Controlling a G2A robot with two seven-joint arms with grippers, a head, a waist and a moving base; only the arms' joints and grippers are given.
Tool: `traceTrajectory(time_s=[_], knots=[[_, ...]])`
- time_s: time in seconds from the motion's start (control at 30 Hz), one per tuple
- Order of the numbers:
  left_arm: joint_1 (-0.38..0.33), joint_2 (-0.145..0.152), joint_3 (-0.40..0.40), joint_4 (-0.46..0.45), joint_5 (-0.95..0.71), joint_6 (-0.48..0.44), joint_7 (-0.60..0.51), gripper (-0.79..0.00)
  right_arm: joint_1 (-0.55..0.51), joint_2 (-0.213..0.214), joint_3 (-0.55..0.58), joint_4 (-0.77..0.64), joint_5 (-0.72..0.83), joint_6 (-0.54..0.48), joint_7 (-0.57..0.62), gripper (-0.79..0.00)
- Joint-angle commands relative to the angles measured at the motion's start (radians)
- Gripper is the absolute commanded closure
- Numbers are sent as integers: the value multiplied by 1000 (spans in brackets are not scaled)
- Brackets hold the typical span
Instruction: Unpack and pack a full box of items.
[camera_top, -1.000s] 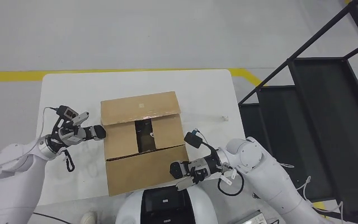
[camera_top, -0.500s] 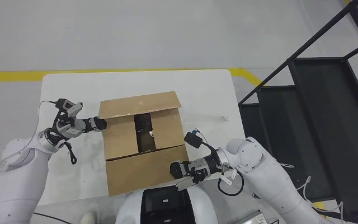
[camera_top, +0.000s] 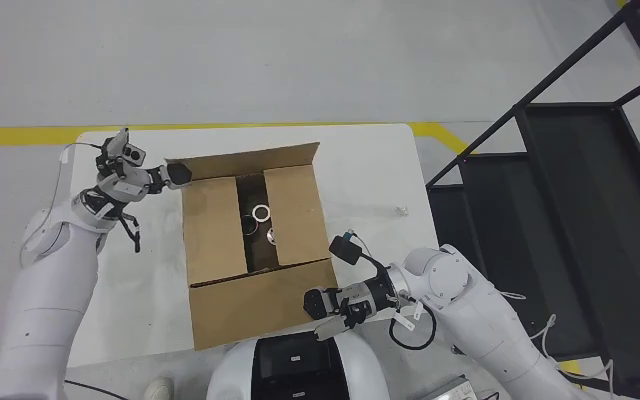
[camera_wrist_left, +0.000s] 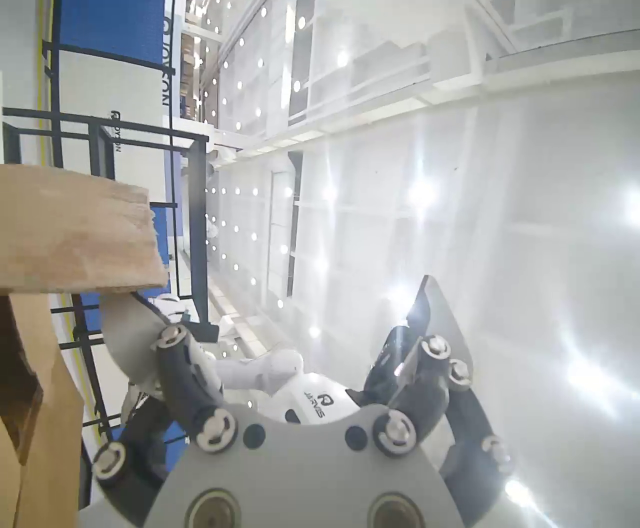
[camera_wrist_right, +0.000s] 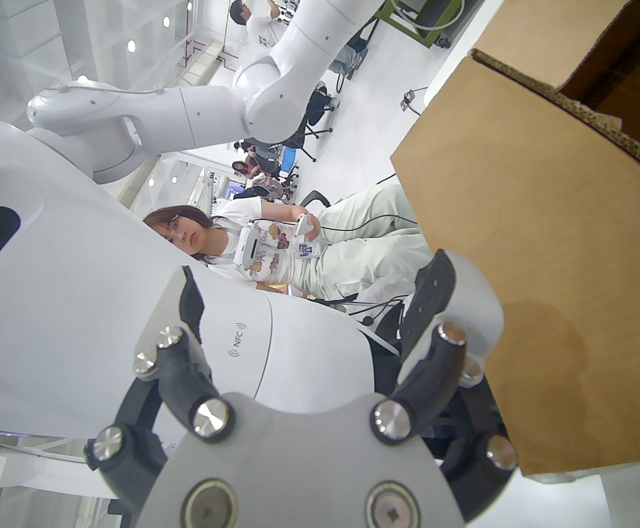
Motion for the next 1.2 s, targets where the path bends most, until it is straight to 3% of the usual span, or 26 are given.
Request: traceTrajectory(time_s=[0.0,0.23,0.43,0.67,0.87,1.17], knots=[[-63,-16,43,70,2,-10,31,-785,0,0,0,0,0,0,0,-785],[-215,-65,161,278,104,-73,131,-785,0,0,0,0,0,0,0,-785],[-294,-86,235,418,279,-108,229,-785,0,0,0,0,0,0,0,-785],[-345,-93,278,523,409,-87,184,-785,0,0,0,0,0,0,0,-785],[-375,-89,281,582,467,-74,152,-785,0,0,0,0,0,0,0,-785],[-365,-63,124,584,191,-108,-63,-785,0,0,0,0,0,0,0,-785]])
